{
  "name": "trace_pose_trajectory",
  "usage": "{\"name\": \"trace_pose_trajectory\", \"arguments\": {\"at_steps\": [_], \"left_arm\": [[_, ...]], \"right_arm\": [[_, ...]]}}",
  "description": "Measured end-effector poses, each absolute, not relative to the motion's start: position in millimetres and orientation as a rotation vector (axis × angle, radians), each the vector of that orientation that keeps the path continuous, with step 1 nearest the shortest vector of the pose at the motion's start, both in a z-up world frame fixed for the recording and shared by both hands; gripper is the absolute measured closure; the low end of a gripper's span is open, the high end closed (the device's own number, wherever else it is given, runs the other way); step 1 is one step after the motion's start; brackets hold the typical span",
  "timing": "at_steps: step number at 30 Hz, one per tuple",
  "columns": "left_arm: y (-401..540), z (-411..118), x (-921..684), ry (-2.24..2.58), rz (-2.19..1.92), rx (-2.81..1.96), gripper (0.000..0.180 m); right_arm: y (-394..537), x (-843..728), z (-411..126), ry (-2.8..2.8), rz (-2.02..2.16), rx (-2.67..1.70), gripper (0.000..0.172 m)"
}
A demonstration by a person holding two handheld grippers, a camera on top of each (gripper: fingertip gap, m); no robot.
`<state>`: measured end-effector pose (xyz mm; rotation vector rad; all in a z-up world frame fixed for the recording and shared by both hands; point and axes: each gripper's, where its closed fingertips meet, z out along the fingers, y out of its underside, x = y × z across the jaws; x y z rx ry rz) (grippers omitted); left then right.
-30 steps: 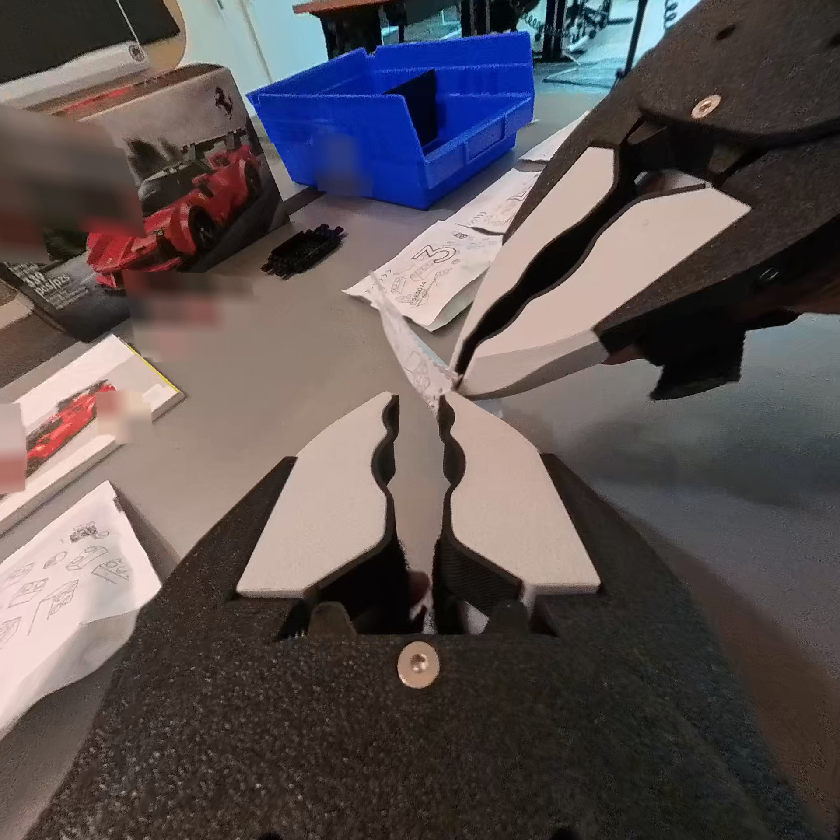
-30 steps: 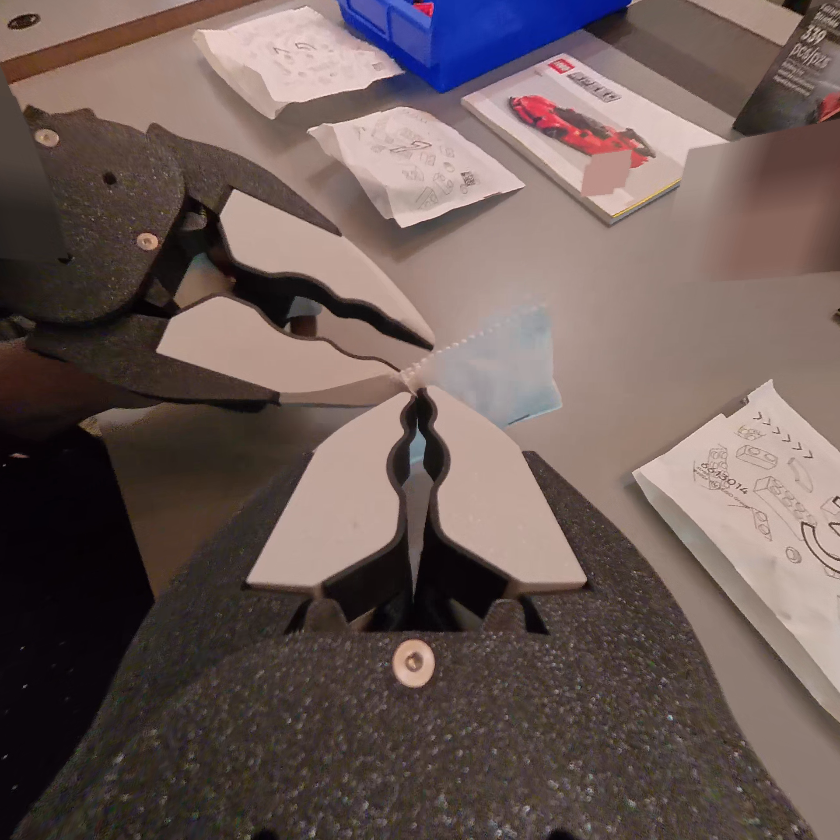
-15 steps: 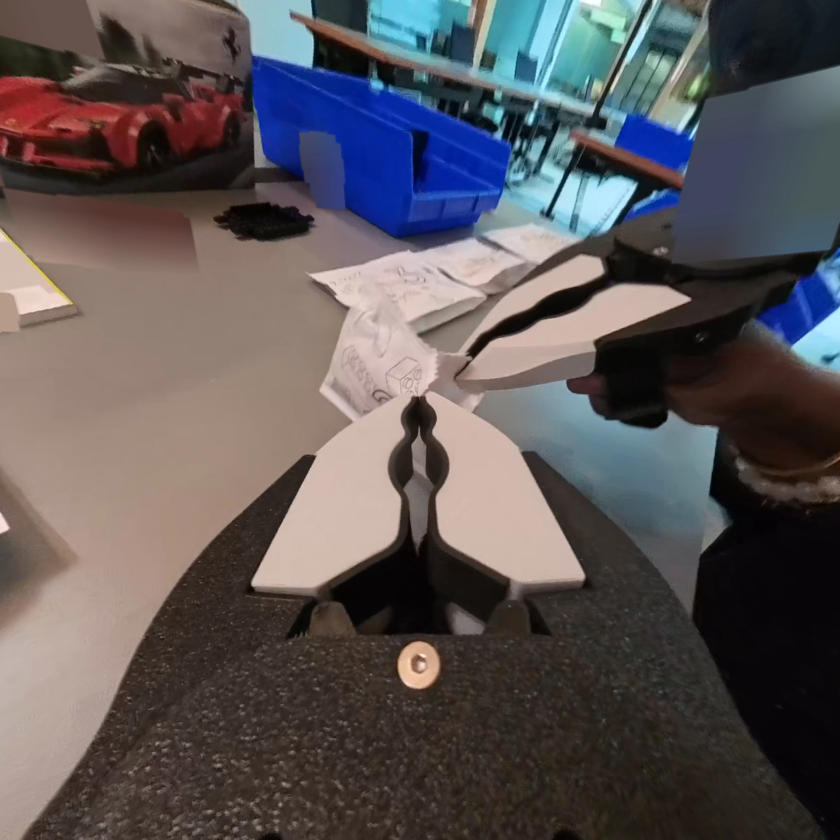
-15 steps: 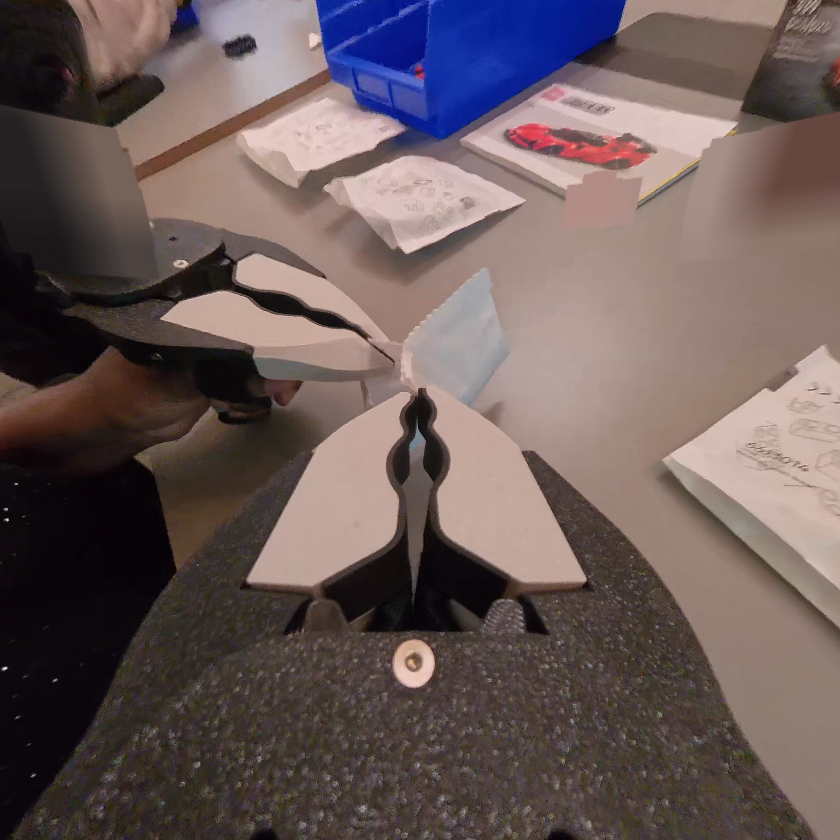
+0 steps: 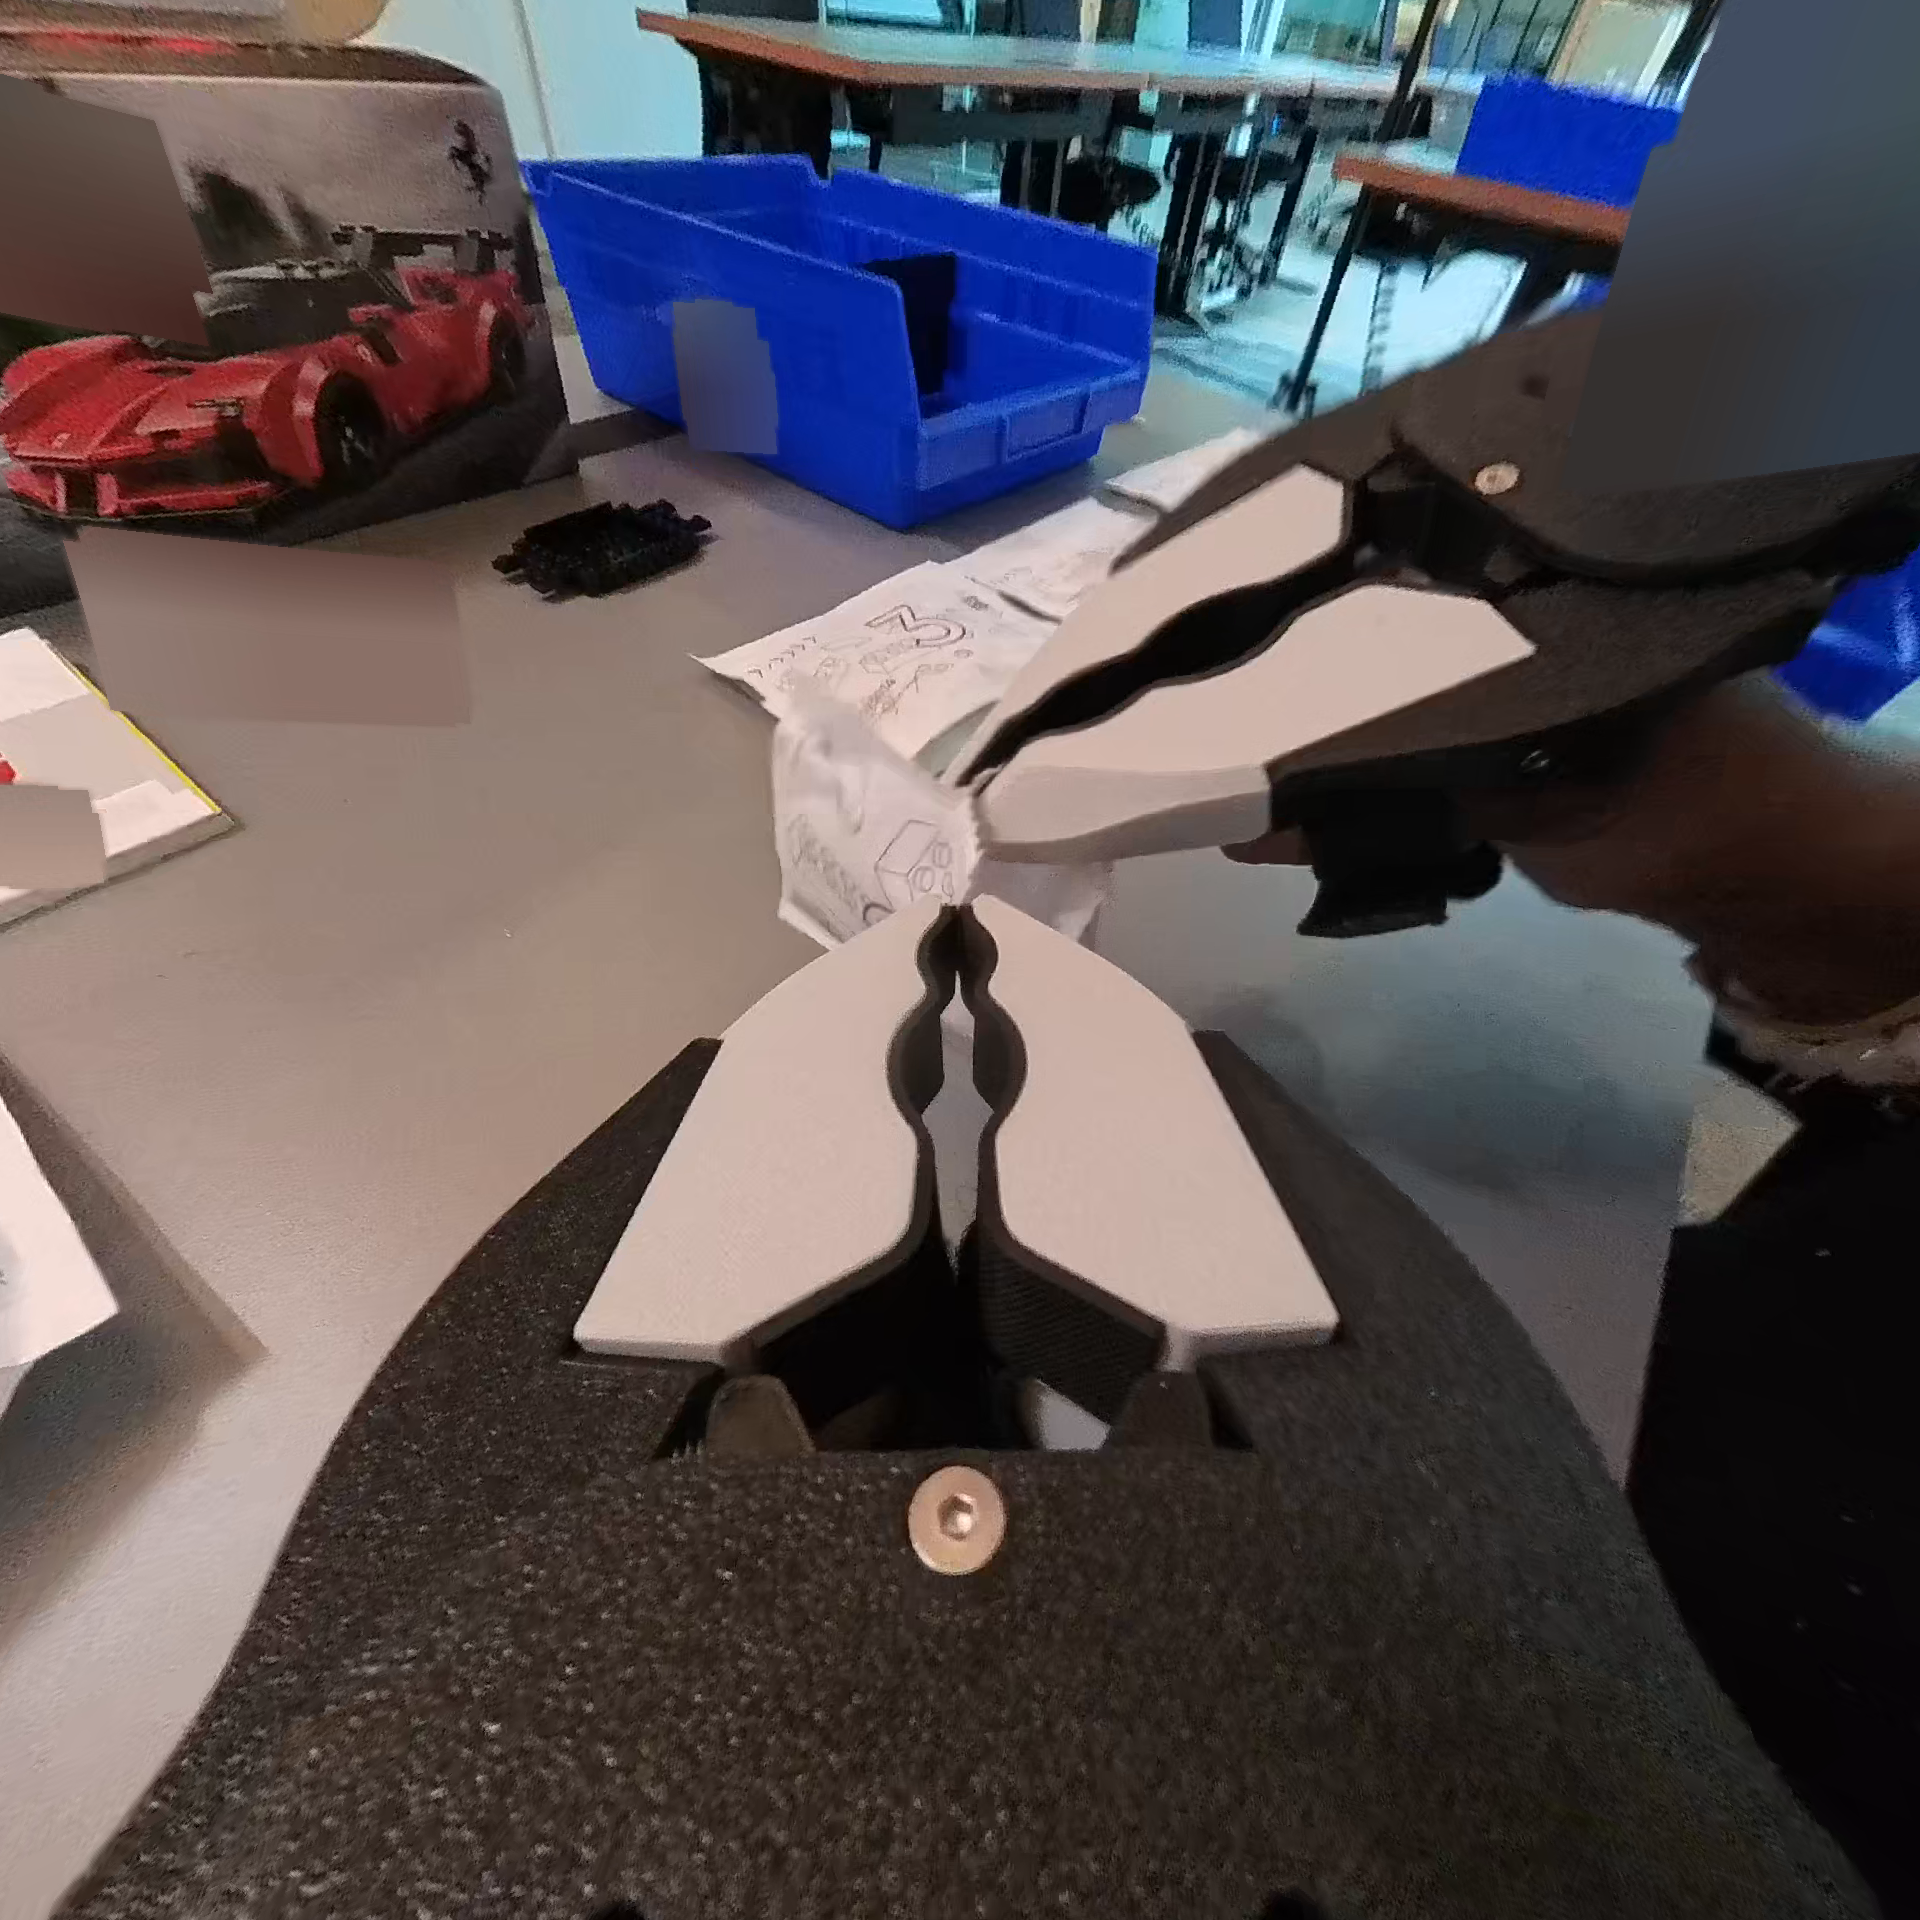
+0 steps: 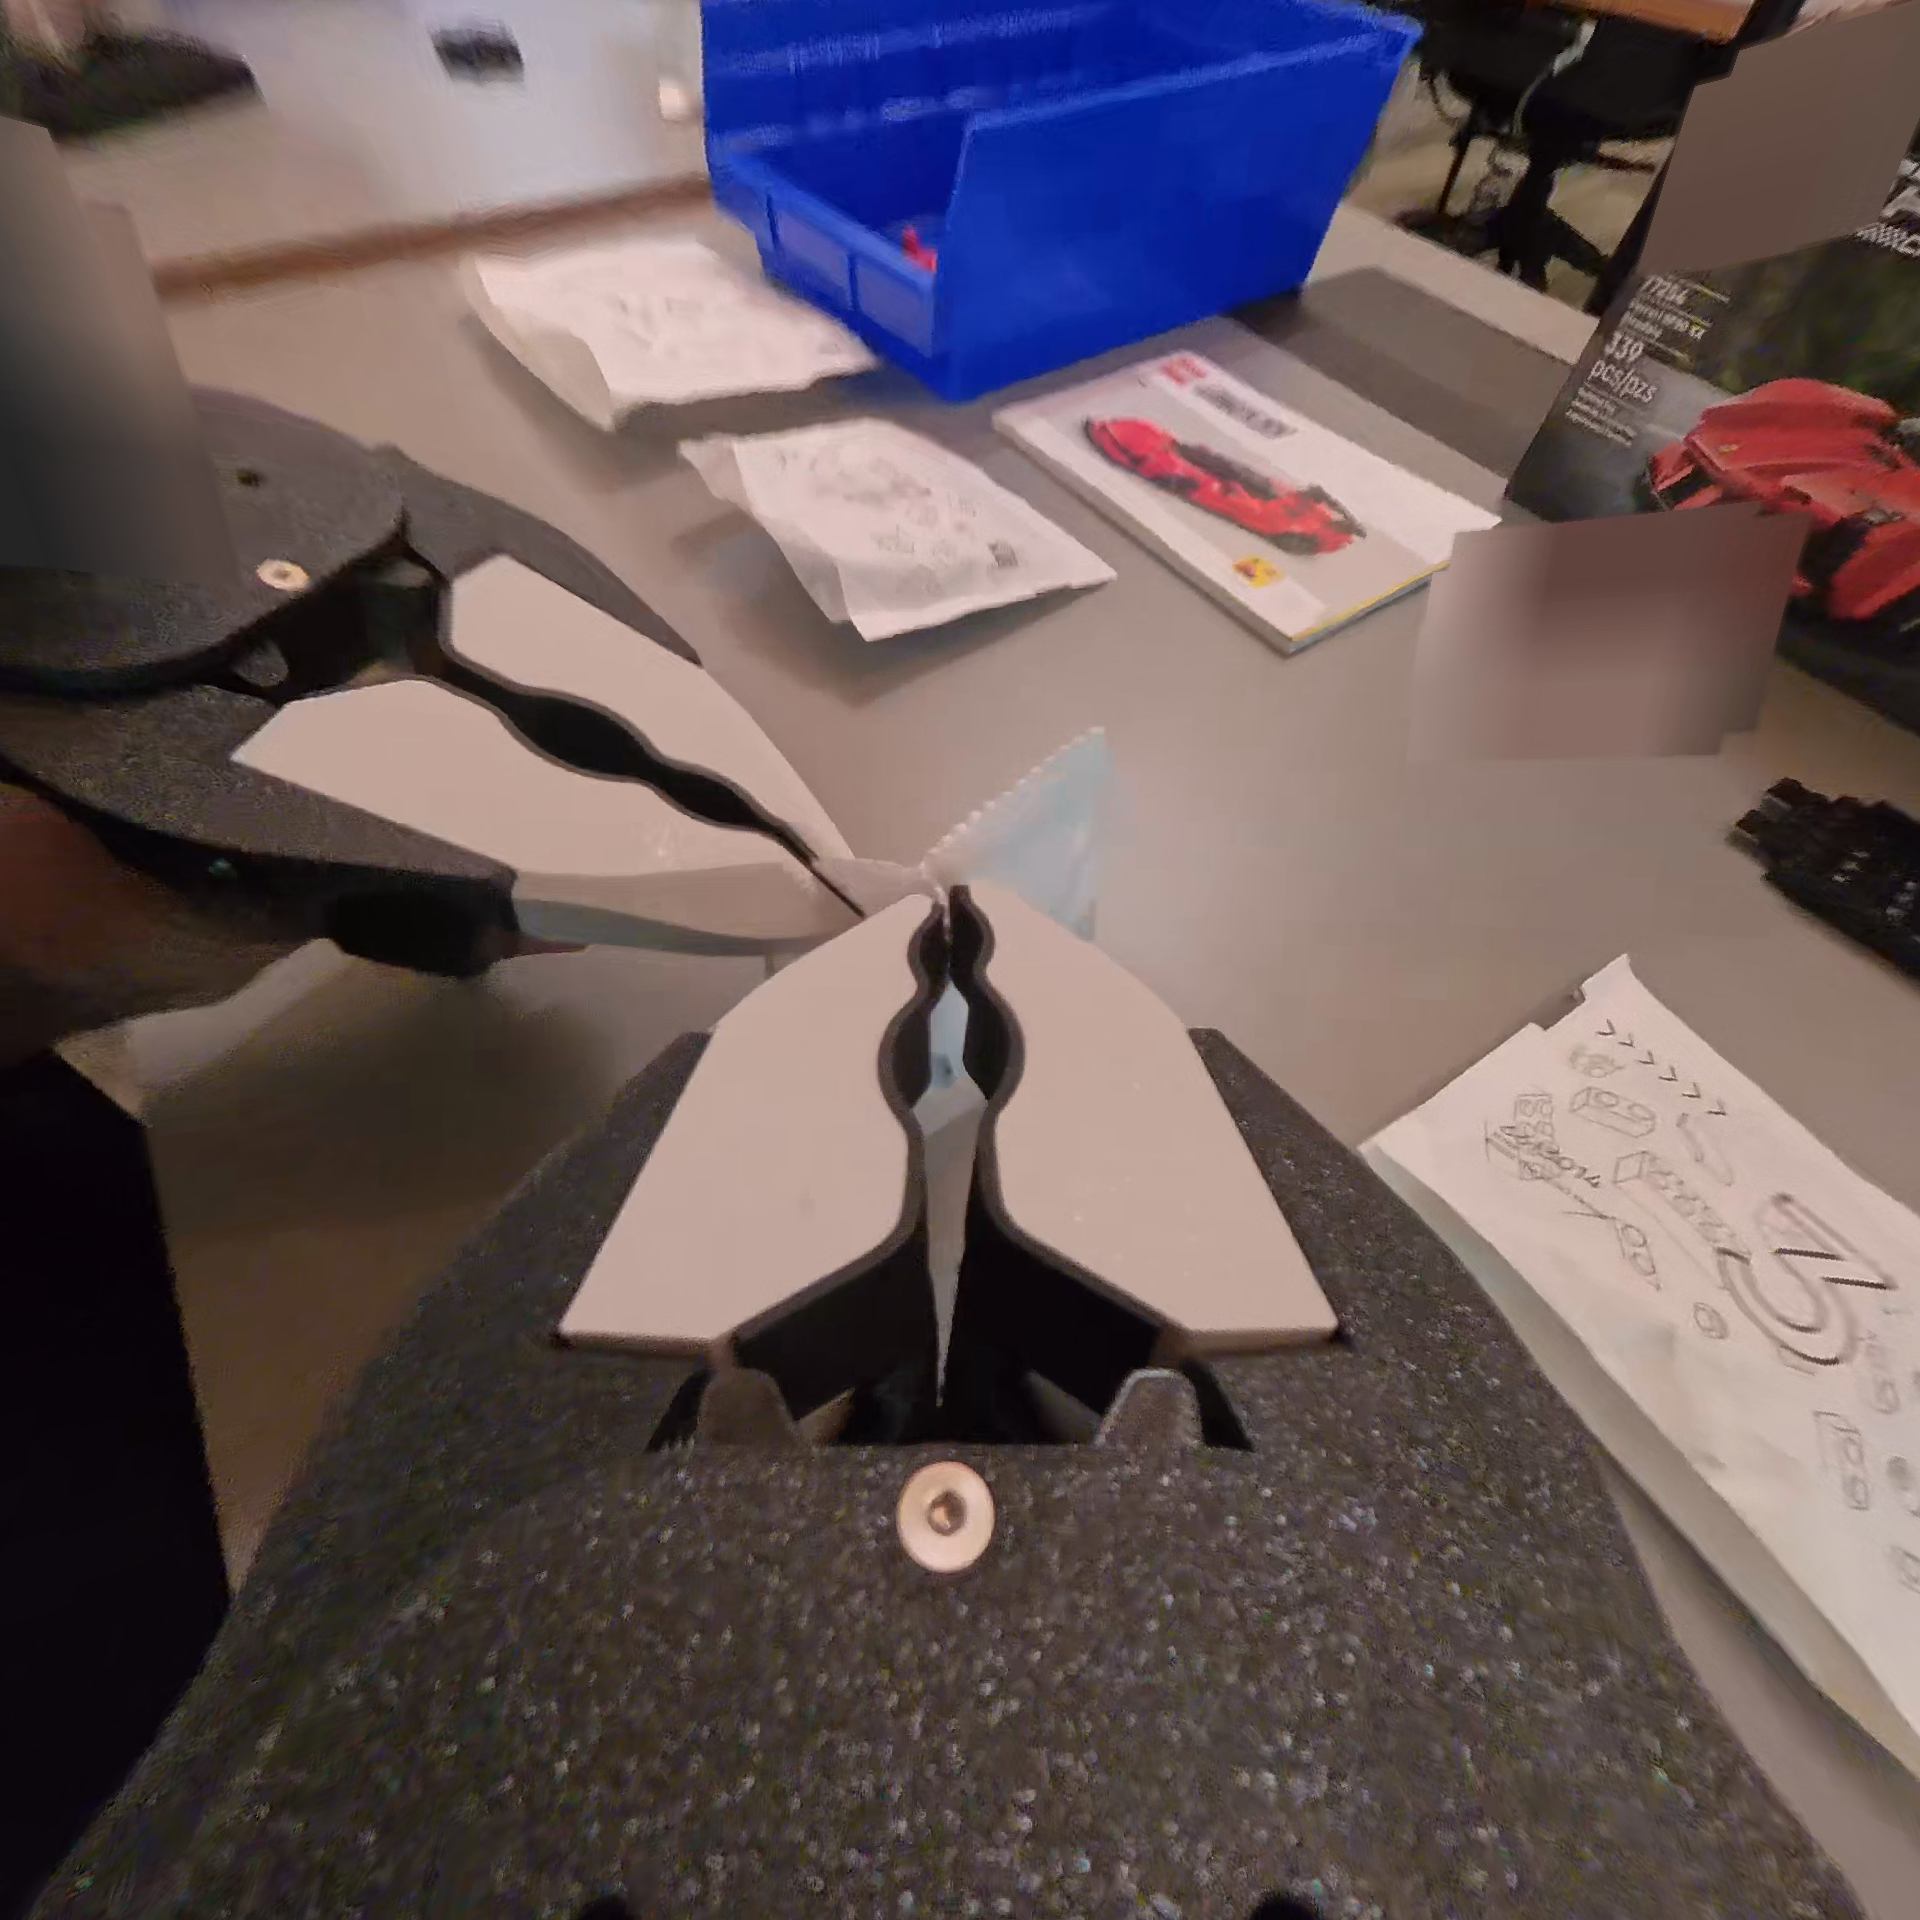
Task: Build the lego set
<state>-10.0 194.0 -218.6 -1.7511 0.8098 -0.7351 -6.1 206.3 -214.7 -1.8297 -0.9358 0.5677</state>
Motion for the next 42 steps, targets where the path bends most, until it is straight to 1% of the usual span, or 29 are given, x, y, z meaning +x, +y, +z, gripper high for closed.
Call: {"name": "trace_pose_trajectory", "arguments": {"at_steps": [4,6,9,13,14,15,16,20,23,25,26,27,29,33,37,39,40,41,42], "left_arm": [[196,-216,-16,0.701,-0.815,-1.753,0.18],[198,-219,-17,0.65,-0.82,-1.76,0.18],[199,-218,-19,0.565,-0.938,-1.758,0.18],[199,-221,-14,0.681,-0.852,-1.748,0.18],[200,-220,-13,0.701,-0.831,-1.748,0.169],[202,-217,-12,0.7,-0.812,-1.745,0.155],[205,-215,-12,0.707,-0.784,-1.745,0.146],[212,-211,-14,0.809,-0.576,-1.719,0.149],[214,-214,-16,0.861,-0.516,-1.72,0.155],[212,-216,-14,0.888,-0.542,-1.715,0.163],[208,-216,-11,0.916,-0.57,-1.701,0.176],[209,-216,-11,0.901,-0.575,-1.699,0.18],[210,-212,-15,0.848,-0.592,-1.687,0.18],[208,-216,-16,0.748,-0.753,-1.742,0.18],[211,-219,-22,0.699,-0.762,-1.776,0.18],[209,-225,-21,0.787,-0.667,-1.802,0.18],[208,-225,-19,0.822,-0.619,-1.803,0.18],[208,-225,-19,0.852,-0.574,-1.8,0.18],[209,-224,-19,0.874,-0.533,-1.805,0.18]], "right_arm": [[206,0,-211,-0.798,0.764,-1.832,0.172],[208,1,-213,-0.791,0.732,-1.842,0.171],[207,2,-211,-0.757,0.777,-1.852,0.171],[205,-1,-217,-0.806,0.718,-1.889,0.171],[207,0,-219,-0.832,0.643,-1.896,0.171],[208,0,-220,-0.855,0.585,-1.898,0.171],[207,-3,-220,-0.874,0.569,-1.895,0.171],[206,-5,-218,-0.9,0.528,-1.883,0.171],[198,-10,-218,-0.931,0.592,-1.869,0.172],[195,-12,-216,-0.956,0.593,-1.844,0.171],[194,-12,-215,-0.964,0.592,-1.833,0.172],[194,-13,-215,-0.961,0.599,-1.832,0.171],[197,-9,-212,-0.894,0.646,-1.839,0.172],[201,3,-210,-0.788,0.725,-1.854,0.172],[202,7,-215,-0.744,0.77,-1.874,0.171],[201,5,-222,-0.791,0.759,-1.904,0.171],[200,4,-225,-0.812,0.77,-1.925,0.164],[201,4,-225,-0.813,0.776,-1.947,0.146],[203,4,-223,-0.804,0.773,-1.953,0.131]]}}
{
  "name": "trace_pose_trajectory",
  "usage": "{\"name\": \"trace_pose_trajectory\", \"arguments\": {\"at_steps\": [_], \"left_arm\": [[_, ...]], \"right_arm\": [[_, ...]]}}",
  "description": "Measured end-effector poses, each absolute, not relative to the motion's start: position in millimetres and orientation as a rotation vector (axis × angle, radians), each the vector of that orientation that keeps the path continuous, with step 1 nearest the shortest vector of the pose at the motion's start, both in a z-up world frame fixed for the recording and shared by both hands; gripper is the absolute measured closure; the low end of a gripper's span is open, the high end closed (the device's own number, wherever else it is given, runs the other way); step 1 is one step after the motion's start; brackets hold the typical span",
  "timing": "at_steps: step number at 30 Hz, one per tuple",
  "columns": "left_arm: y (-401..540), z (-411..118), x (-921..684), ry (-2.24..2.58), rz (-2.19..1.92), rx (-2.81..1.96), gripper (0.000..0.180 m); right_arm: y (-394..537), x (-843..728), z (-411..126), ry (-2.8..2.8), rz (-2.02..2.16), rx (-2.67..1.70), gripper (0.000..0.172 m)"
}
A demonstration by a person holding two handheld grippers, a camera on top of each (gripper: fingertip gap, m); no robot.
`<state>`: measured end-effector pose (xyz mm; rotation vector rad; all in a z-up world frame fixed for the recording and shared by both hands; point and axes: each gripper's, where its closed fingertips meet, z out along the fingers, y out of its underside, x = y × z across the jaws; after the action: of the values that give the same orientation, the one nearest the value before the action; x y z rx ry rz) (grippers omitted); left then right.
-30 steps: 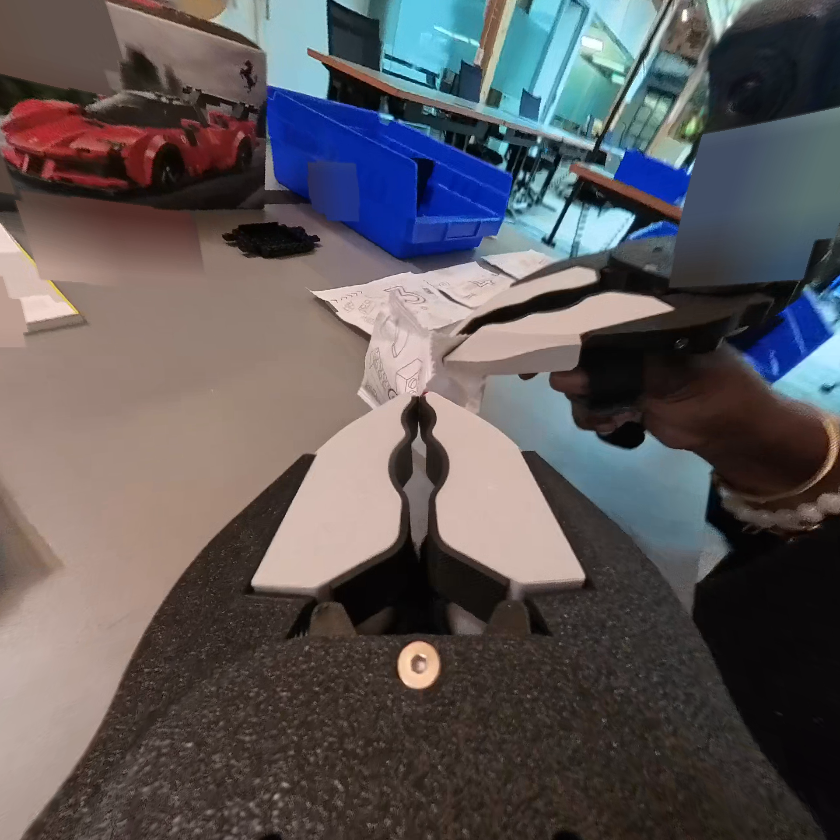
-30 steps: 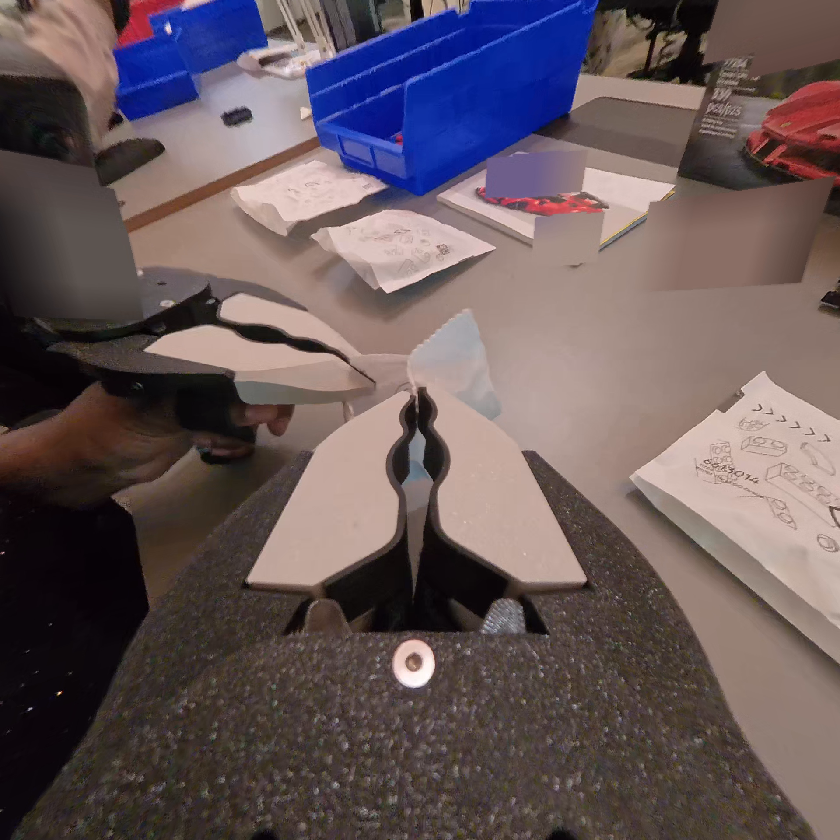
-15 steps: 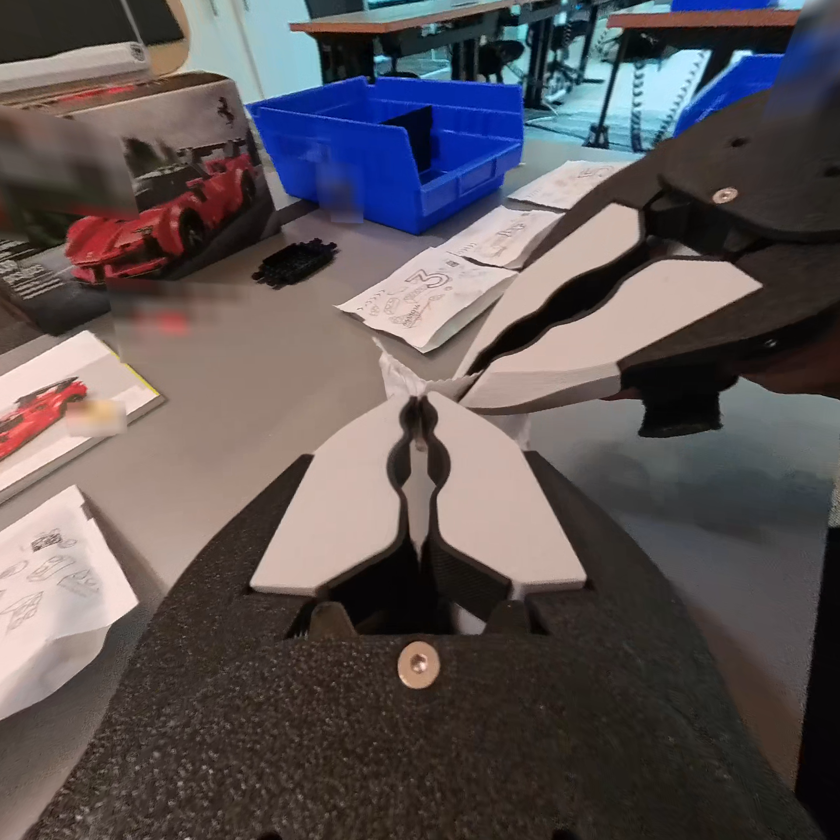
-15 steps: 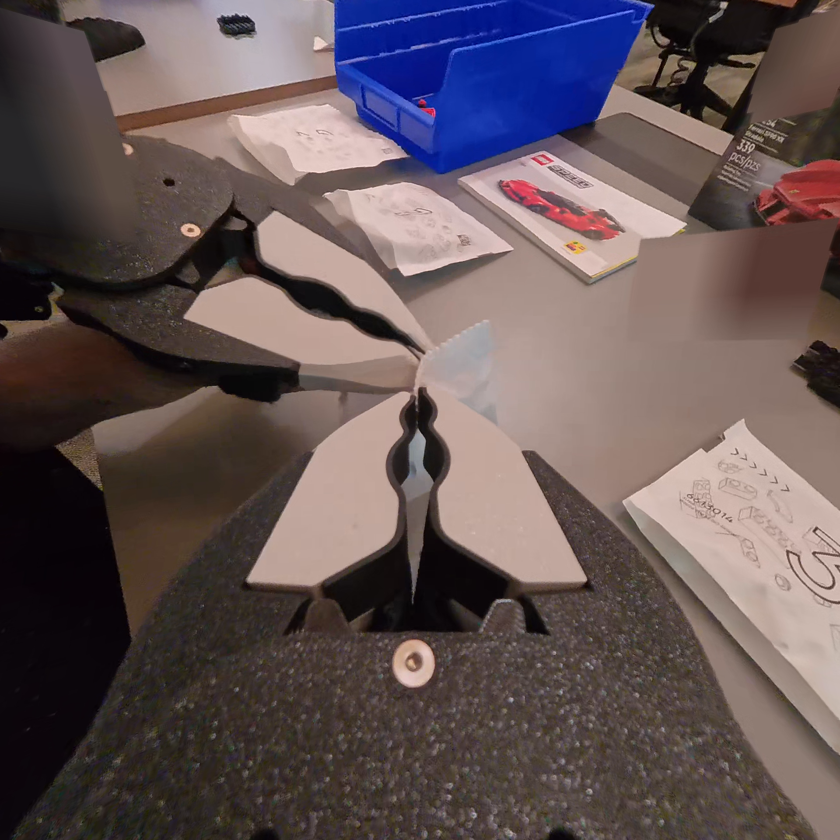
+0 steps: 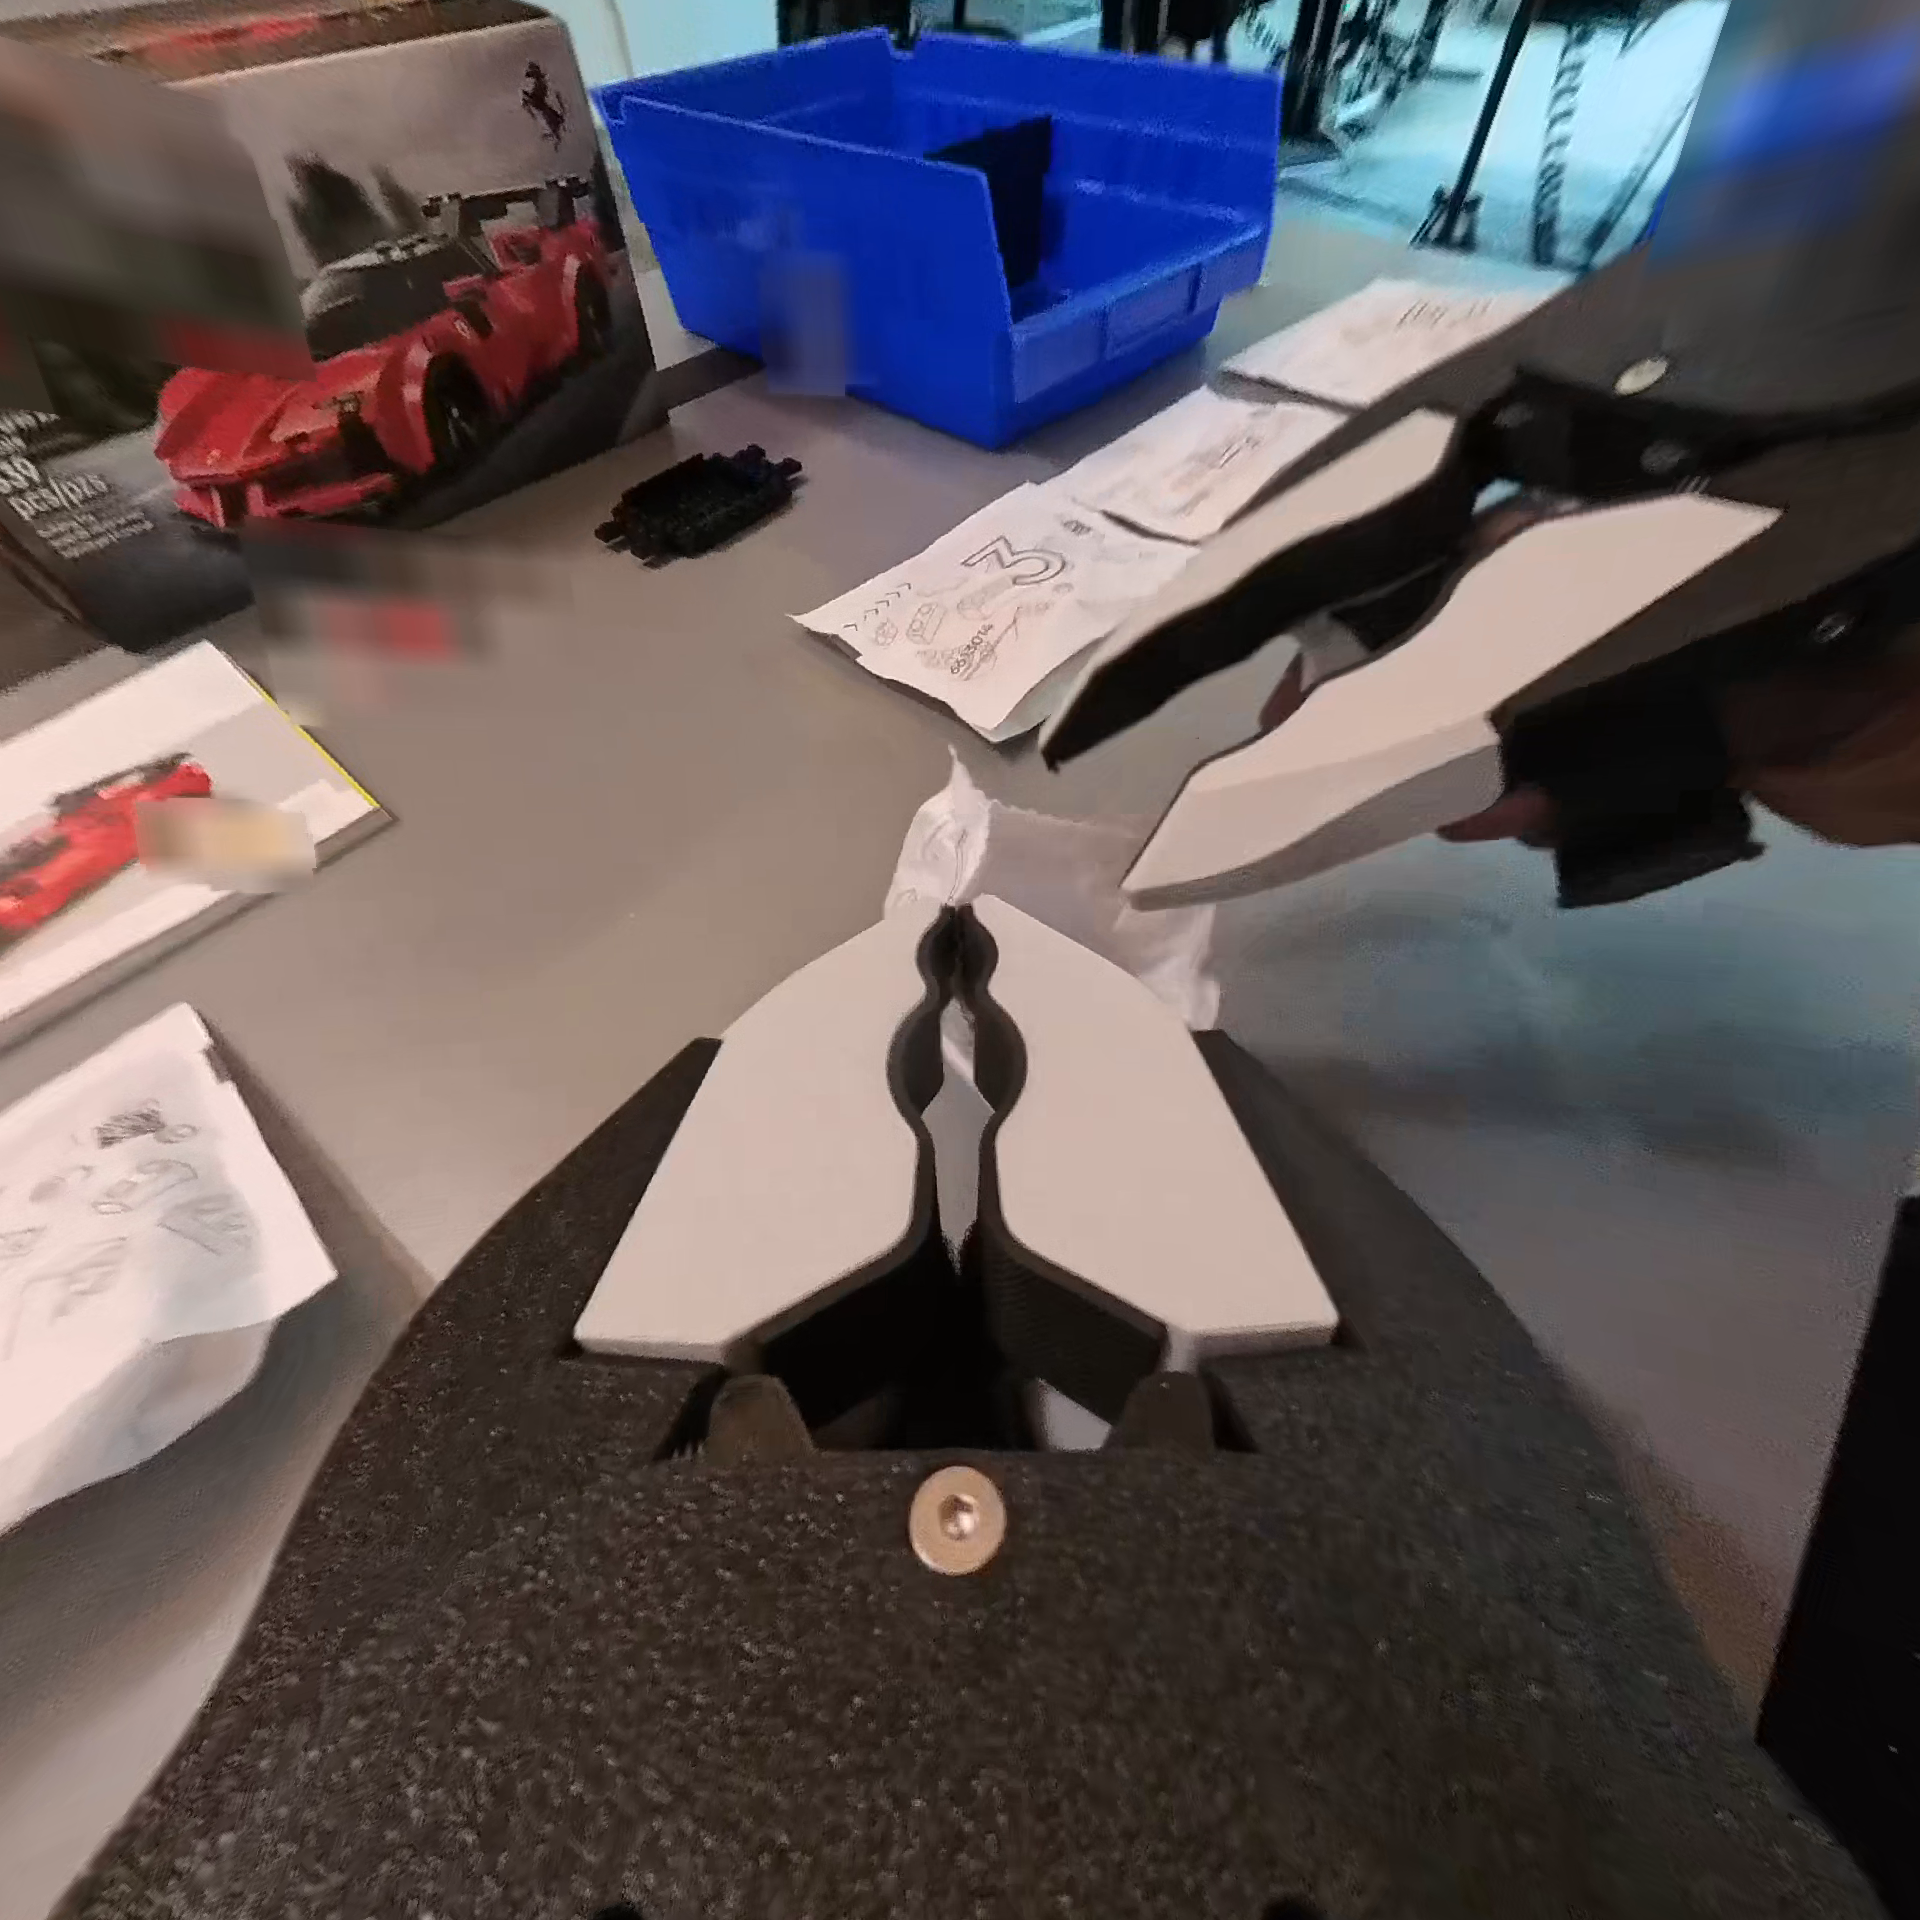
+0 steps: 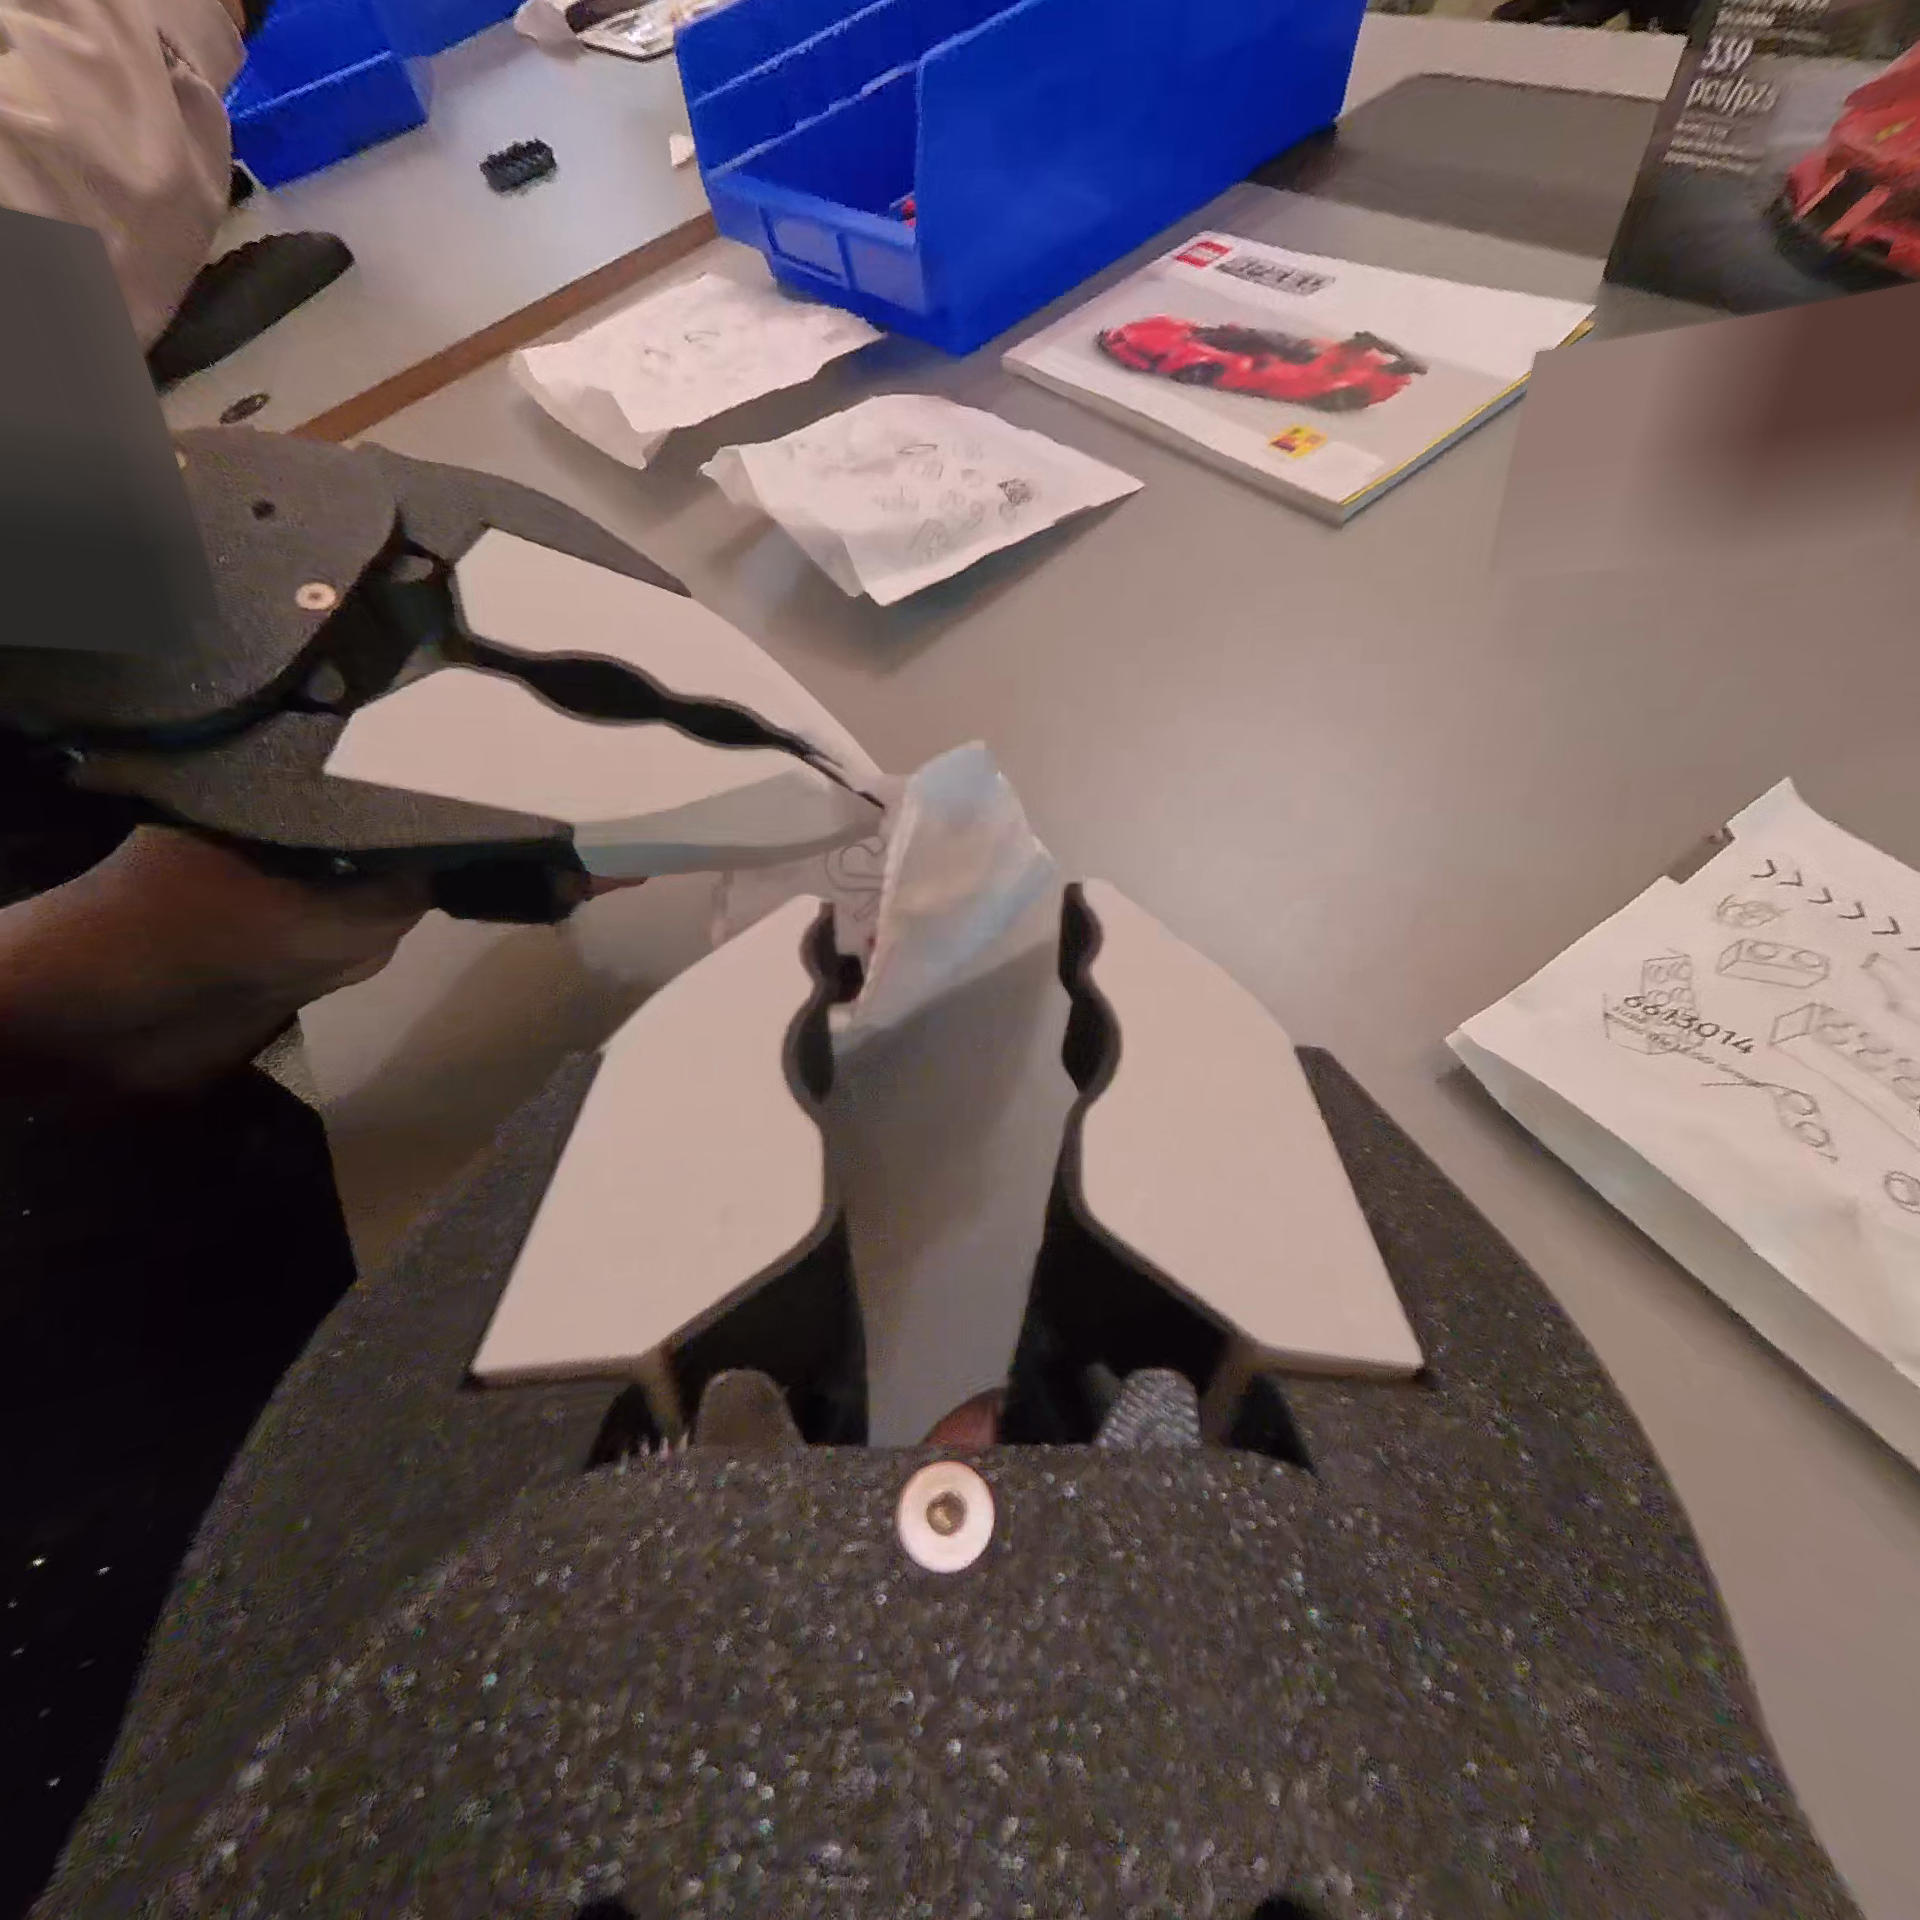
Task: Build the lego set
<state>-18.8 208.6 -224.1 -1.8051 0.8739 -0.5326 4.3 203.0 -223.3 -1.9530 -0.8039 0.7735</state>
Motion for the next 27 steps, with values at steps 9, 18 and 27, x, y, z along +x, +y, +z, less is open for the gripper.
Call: {"name": "trace_pose_trajectory", "arguments": {"at_steps": [9,18,27], "left_arm": [[207,-221,-10,0.928,-0.449,-1.783,0.18],[210,-216,-24,0.774,-0.582,-1.794,0.18],[210,-209,-24,0.795,-0.64,-1.736,0.18]], "right_arm": [[214,-4,-220,-0.932,0.493,-1.927,0.172],[214,7,-219,-0.884,0.574,-1.939,0.172],[212,4,-216,-0.888,0.64,-1.919,0.168]]}}
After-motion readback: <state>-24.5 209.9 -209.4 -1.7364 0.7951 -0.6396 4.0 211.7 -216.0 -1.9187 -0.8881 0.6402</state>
